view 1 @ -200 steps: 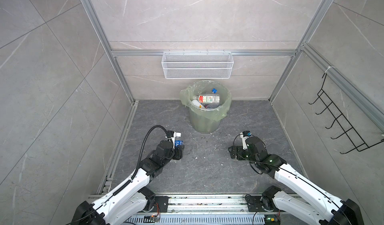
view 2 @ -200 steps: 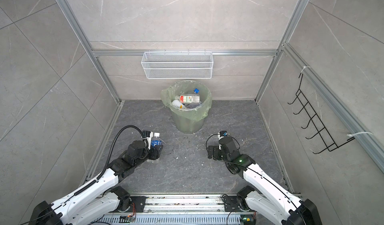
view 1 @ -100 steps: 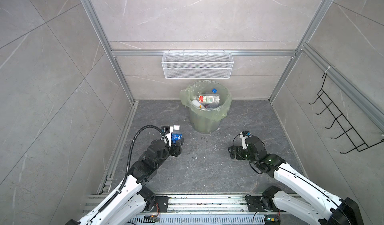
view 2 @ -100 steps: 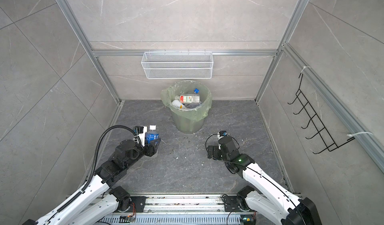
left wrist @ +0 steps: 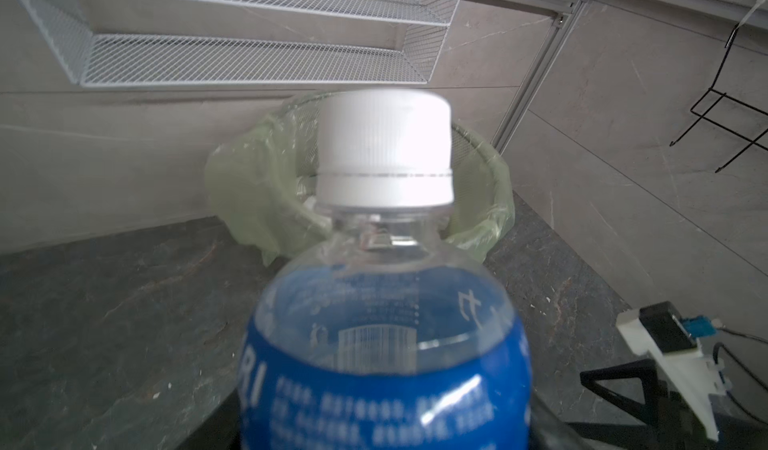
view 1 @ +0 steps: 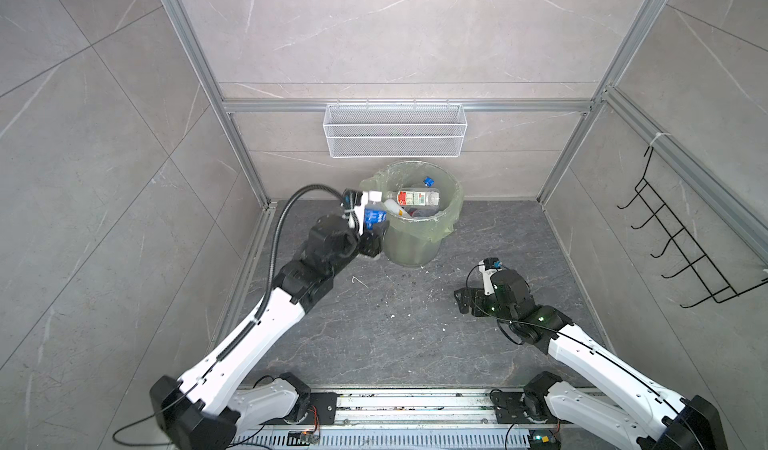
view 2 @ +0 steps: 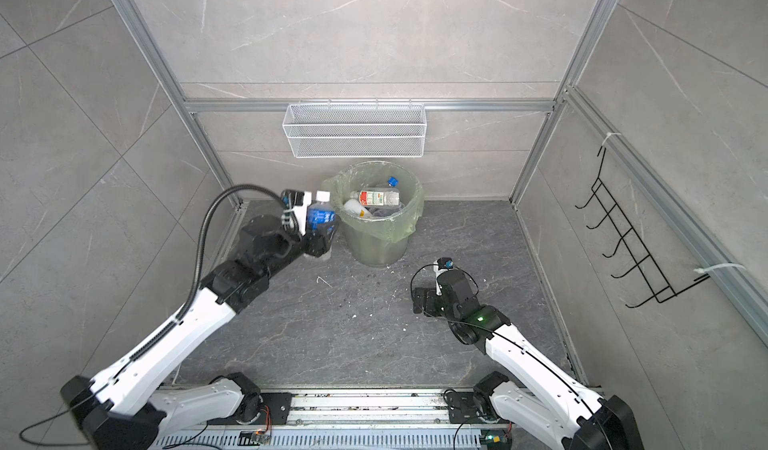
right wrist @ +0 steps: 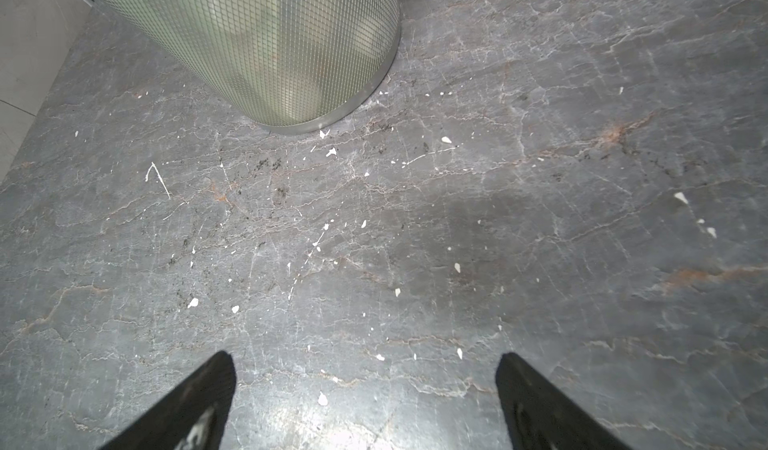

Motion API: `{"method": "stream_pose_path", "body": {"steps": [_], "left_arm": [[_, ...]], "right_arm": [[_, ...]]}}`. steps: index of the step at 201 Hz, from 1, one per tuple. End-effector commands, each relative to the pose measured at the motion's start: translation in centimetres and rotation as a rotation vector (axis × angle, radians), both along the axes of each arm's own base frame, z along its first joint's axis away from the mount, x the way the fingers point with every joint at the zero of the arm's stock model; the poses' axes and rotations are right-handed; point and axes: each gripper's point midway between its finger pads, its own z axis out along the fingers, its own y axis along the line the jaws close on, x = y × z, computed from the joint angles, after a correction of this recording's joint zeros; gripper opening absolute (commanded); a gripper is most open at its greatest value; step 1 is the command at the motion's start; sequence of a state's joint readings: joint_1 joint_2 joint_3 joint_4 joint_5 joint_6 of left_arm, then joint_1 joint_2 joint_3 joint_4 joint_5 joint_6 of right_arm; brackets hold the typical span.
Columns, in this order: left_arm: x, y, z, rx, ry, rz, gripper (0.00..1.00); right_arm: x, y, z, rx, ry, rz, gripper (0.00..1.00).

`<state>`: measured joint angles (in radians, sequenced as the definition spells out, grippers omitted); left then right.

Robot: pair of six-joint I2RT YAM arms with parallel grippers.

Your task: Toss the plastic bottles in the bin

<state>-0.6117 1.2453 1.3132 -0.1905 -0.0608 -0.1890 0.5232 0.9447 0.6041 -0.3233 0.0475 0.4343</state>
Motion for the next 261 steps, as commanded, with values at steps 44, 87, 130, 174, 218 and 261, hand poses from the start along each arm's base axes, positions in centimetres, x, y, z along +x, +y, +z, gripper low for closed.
{"method": "stream_pose_path", "body": {"steps": [44,87,130,174,218,261], "left_arm": [[15.0,-4.4,6.2,-0.07,0.069,-0.06,0.93],[14.9,-4.2,5.1,-0.109,0.071,-0.05,1.0],[11.3,-2.0,6.1,-0.126,0.028,-0.027,1.0],[8.7,0.4,3.5,-0.104,0.063,0.026,1.0],[7.8,5.0,-1.7,-0.154,0.155,0.123,1.0],[7.1,9.0,-5.9,-0.198,0.245,0.213,1.0]], "right_arm": [[-0.9,0.2,1.9,0.078,-0.036,0.002,1.0],[-1.3,-0.4,2.5,0.069,-0.053,-0.004,1.0],[-0.8,0.2,2.1,0.067,-0.039,0.005,1.0],[0.6,0.6,3.2,0.041,-0.054,0.005,1.0],[3.0,0.2,4.7,-0.061,-0.057,-0.028,1.0],[5.9,-0.5,5.9,-0.081,-0.045,-0.069,1.0]]}}
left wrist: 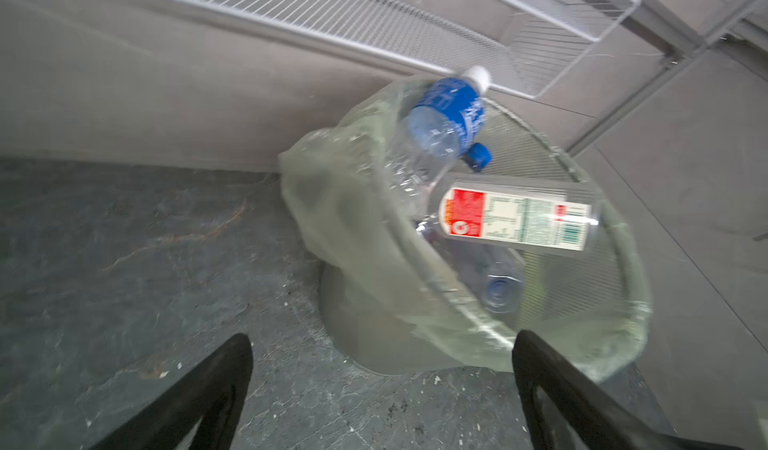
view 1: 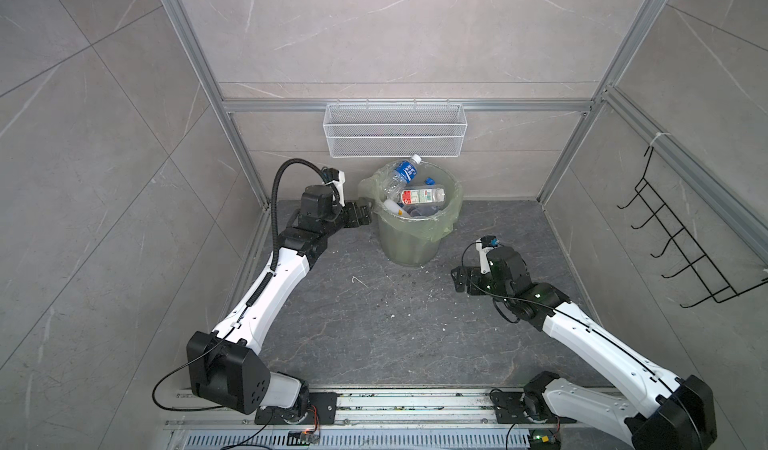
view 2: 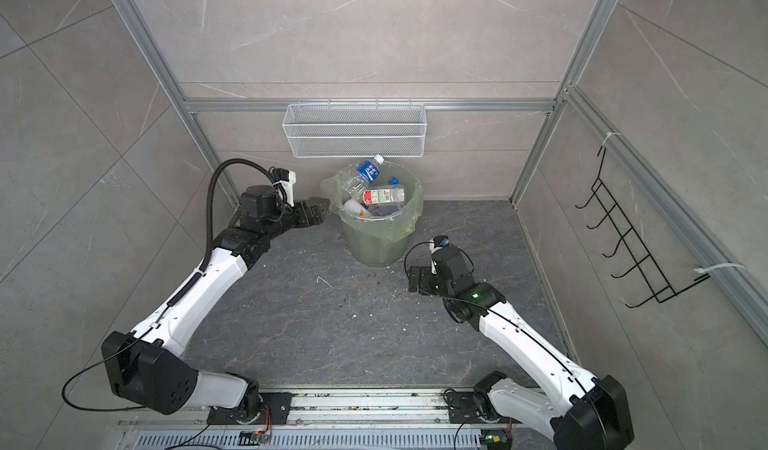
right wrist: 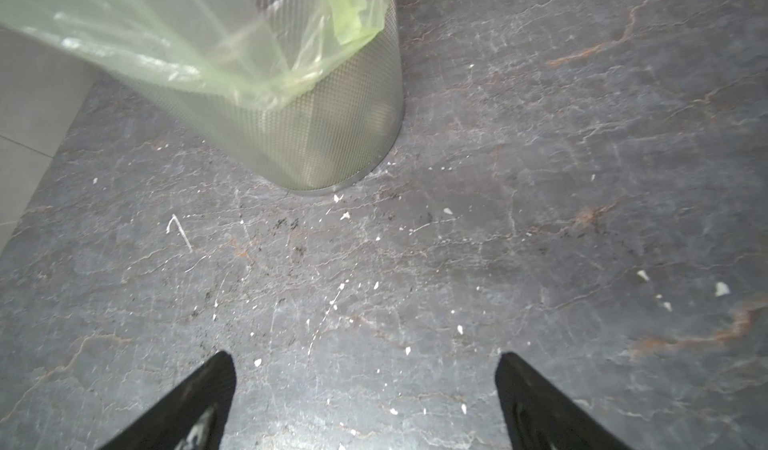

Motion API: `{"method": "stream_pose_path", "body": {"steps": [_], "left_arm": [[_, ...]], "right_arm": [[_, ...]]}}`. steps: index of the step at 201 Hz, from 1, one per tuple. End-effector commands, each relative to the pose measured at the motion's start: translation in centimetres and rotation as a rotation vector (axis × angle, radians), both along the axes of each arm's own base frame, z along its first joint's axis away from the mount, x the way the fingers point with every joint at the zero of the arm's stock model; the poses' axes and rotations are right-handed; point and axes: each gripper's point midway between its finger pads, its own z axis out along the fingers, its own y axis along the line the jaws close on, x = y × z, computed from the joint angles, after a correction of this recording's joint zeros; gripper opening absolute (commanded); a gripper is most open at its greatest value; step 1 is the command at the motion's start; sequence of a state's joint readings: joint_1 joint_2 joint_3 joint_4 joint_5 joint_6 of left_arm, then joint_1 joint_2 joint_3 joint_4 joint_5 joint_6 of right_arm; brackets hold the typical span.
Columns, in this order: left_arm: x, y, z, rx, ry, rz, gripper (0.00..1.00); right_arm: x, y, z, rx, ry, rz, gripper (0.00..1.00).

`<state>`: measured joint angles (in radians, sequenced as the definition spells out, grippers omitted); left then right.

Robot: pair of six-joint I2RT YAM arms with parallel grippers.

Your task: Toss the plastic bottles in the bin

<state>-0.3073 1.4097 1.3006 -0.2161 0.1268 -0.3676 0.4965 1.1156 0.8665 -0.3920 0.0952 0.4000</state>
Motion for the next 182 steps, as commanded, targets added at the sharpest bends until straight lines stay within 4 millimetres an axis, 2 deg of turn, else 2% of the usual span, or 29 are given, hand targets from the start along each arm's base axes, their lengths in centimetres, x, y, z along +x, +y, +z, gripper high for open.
{"method": "stream_pose_path", "body": {"steps": [1,43,84,113,151,182], "left_arm": [[-0.7,1.8,2.0,-0.078,-0.051,0.051,1.0],[-1.5,5.0,-1.2,-0.099,0.028,0.151,1.0],[-2.2,7.6,-4.0,-0.094,0.077,0.258,1.0],[-2.6,9.7,-5.5,-0.045,0.1,0.341,0.99],[-3.0,11.7,-7.1,0.068,0.073,0.395,0.99],[-3.2,12.5,-8.4,0.142,-0.004,0.402,1.0]], "right_arm": [[1.4,-1.2,0.9,-0.039,0.001,-0.032,1.0],[4.6,-4.2,2.9,0.026,0.01,-0.128,1.0],[7.2,-8.1,3.2,0.101,0.04,-0.255,1.0],[8.1,-10.2,3.0,0.083,0.015,-0.316,1.0],[8.7,-11.6,2.4,0.012,-0.112,-0.33,1.0],[8.4,-12.3,1.4,-0.056,-0.194,-0.321,1.0]]}}
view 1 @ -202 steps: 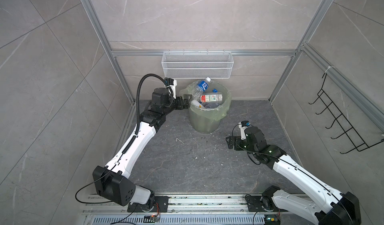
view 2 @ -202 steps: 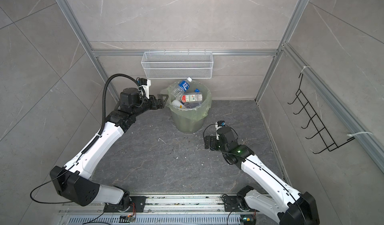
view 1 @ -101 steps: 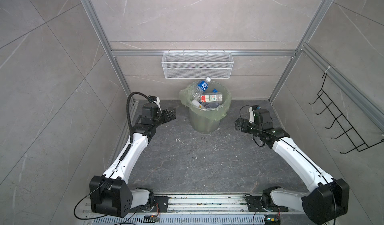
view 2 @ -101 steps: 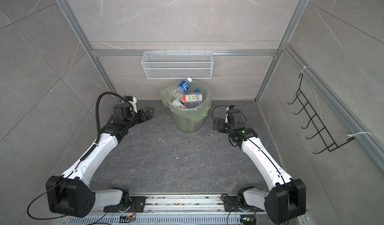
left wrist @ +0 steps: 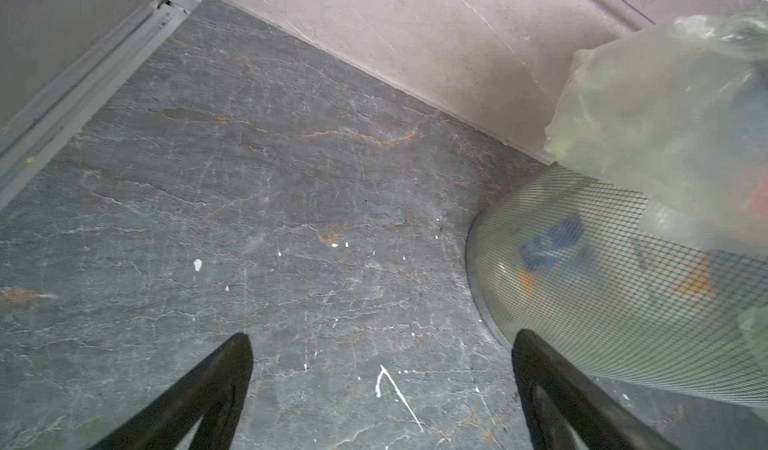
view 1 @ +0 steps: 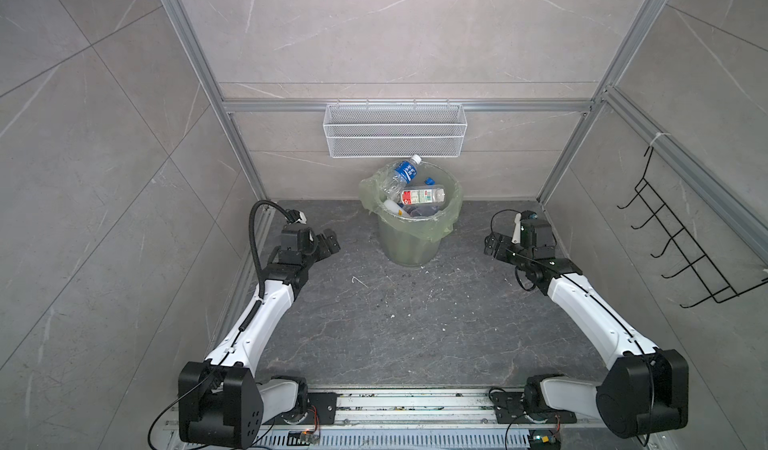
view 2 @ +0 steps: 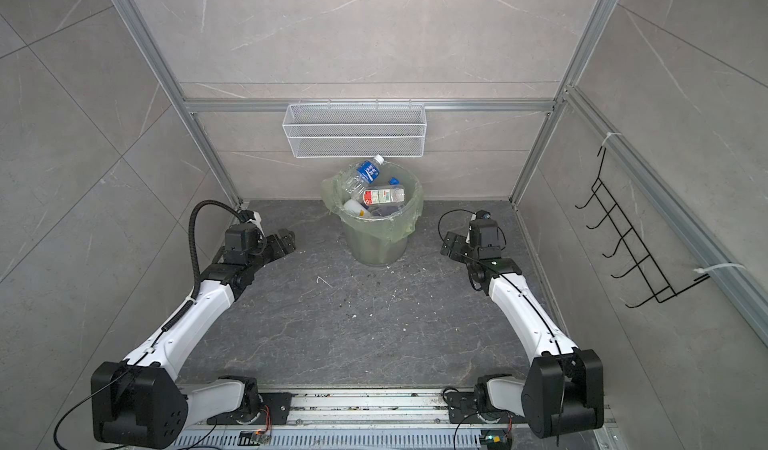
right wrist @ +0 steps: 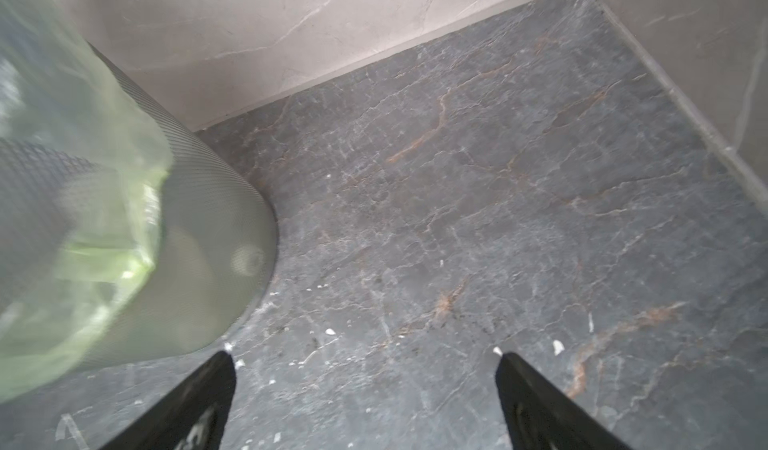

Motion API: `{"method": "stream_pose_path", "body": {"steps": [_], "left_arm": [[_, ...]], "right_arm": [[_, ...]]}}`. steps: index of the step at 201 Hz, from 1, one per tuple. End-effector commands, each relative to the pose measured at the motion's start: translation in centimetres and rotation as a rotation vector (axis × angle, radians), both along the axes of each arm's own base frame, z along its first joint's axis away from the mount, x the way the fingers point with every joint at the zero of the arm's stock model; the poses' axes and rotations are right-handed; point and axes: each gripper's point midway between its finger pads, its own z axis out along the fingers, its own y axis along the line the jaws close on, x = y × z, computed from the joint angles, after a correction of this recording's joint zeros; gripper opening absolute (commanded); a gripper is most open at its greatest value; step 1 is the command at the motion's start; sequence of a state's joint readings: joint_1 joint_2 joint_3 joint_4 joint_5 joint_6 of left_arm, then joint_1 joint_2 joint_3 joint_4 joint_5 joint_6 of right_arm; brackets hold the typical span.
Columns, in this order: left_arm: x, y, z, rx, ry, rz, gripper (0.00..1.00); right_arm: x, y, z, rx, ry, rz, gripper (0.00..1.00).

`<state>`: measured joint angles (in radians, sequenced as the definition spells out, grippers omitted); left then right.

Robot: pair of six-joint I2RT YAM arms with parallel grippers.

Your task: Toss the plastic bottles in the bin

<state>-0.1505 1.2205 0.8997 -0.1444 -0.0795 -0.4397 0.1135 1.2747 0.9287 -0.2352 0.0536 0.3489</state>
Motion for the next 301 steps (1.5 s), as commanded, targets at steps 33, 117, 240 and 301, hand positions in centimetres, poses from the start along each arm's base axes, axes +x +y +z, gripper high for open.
{"method": "stream_pose_path", "body": {"steps": [33,117,240,301], "left_arm": [[-0.4,0.6,-0.4,0.135,-0.18,-0.049,1.0],[-2.2,0.7,-2.6,0.3,-0.265,-0.131,1.0],[-0.8,1.3,-5.6,0.422,-0.296,-0.159,1.0],[-1.7,2.8,-6.4,0.477,-0.236,-0.111,1.0]], "right_arm": [[-0.1,-0.3,0.7,-0.107,-0.221,0.061,1.0],[-1.0,-0.1,-0.6,-0.167,-0.243,0.109,1.0],[-1.3,1.1,-4.4,-0.311,-0.265,0.143,1.0],[-1.0,0.3,-5.2,-0.359,-0.271,0.112,1.0]]}}
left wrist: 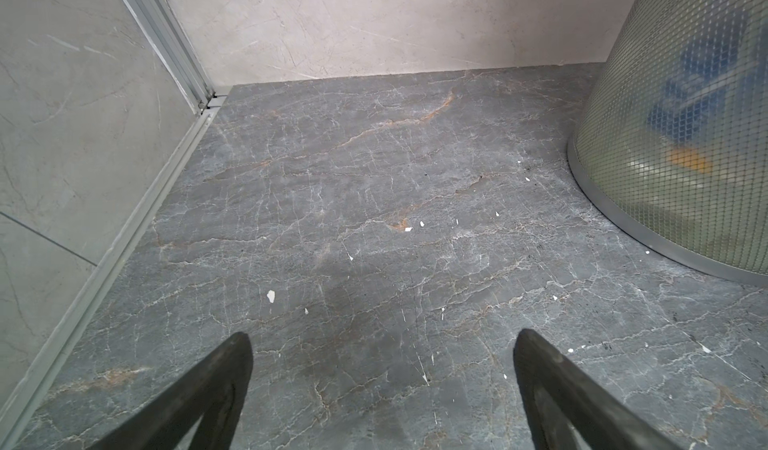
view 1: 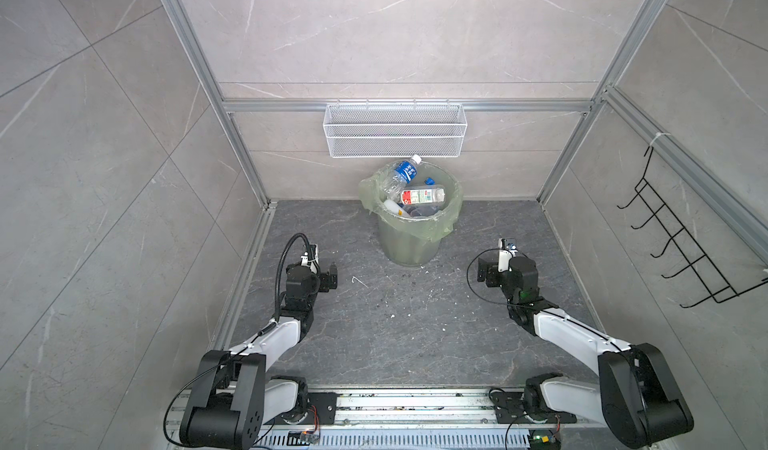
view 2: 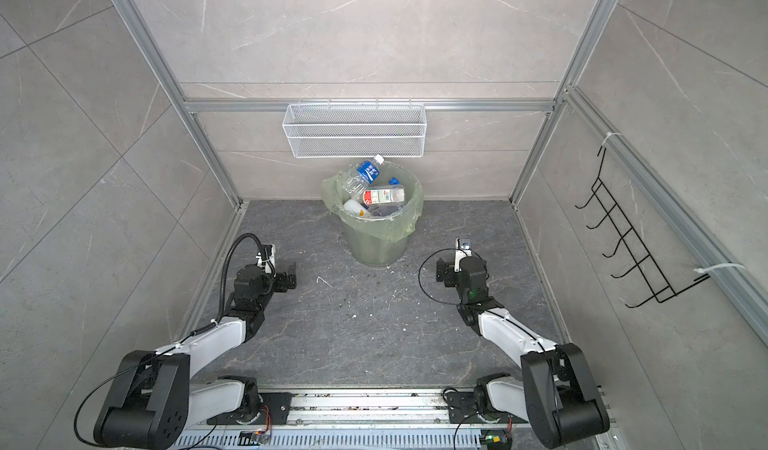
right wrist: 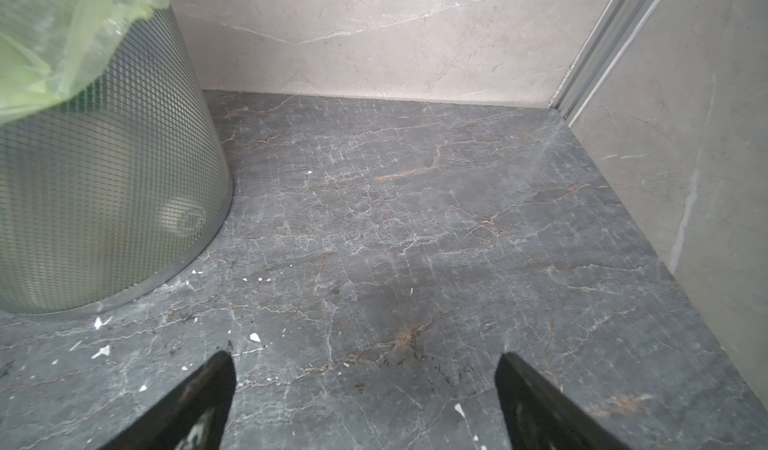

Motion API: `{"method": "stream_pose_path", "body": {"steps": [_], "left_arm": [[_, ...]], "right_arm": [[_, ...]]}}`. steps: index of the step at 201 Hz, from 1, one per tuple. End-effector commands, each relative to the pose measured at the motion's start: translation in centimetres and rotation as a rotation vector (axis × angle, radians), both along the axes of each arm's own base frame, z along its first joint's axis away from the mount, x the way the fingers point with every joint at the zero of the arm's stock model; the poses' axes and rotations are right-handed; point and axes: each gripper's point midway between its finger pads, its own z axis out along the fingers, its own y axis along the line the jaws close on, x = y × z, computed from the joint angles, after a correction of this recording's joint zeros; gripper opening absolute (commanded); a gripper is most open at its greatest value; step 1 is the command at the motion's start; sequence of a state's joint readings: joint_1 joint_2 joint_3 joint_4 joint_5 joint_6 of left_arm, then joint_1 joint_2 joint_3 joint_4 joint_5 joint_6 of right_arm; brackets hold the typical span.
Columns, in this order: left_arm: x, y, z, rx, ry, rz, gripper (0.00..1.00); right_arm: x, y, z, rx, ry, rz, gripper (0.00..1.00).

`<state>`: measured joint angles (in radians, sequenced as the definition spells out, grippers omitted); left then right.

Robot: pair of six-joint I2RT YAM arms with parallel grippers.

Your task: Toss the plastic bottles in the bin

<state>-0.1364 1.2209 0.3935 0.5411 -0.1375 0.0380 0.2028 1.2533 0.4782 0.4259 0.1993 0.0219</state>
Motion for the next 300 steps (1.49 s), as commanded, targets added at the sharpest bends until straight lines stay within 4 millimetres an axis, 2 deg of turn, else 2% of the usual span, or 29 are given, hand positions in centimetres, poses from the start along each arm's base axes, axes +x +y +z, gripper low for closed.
{"method": "stream_pose_path", "body": {"steps": [1,30,74,94,115,151,219,247,292,300], "left_arm": [[0.2,1.0,1.5,0.045,-0.044,0.038,1.0],[-0.3,1.6,-0.1,0.076,-0.054,0.056,1.0],[0.2,1.8,-0.9,0.055,-0.073,0.02,1.0],[0.7,2.2,-1.6,-0.001,-0.041,-0.008,1.0],[1.0,2.8,-2.4,-0.057,-0.026,-0.022,1.0],[1.6,2.7,-3.5,-0.105,0.005,-0.074,1.0],[1.9,2.8,-3.8,-0.115,0.025,-0.075,1.0],[2.0,2.9,-3.8,-0.114,0.025,-0.072,1.0],[1.9,2.9,-3.8,-0.114,0.026,-0.07,1.0],[2.1,3.8,-4.0,-0.104,0.029,-0.018,1.0]], "right_arm": [[0.2,-0.5,0.2,-0.035,-0.035,-0.019,1.0],[-0.1,-1.4,0.1,-0.05,-0.068,-0.07,1.0],[-0.5,-2.3,0.1,-0.057,-0.148,-0.111,1.0],[-0.9,-2.8,-0.4,-0.047,-0.176,-0.134,1.0],[-1.0,-2.5,-1.3,-0.045,-0.182,-0.12,1.0],[-0.6,-1.6,-2.3,-0.048,-0.171,-0.063,1.0],[0.3,-1.0,-3.7,-0.042,-0.138,-0.023,1.0],[1.2,-1.0,-4.6,0.006,-0.06,0.026,1.0],[1.5,-1.2,-4.5,0.034,-0.052,0.04,1.0],[1.5,-1.2,-4.5,0.034,-0.053,0.041,1.0]]}}
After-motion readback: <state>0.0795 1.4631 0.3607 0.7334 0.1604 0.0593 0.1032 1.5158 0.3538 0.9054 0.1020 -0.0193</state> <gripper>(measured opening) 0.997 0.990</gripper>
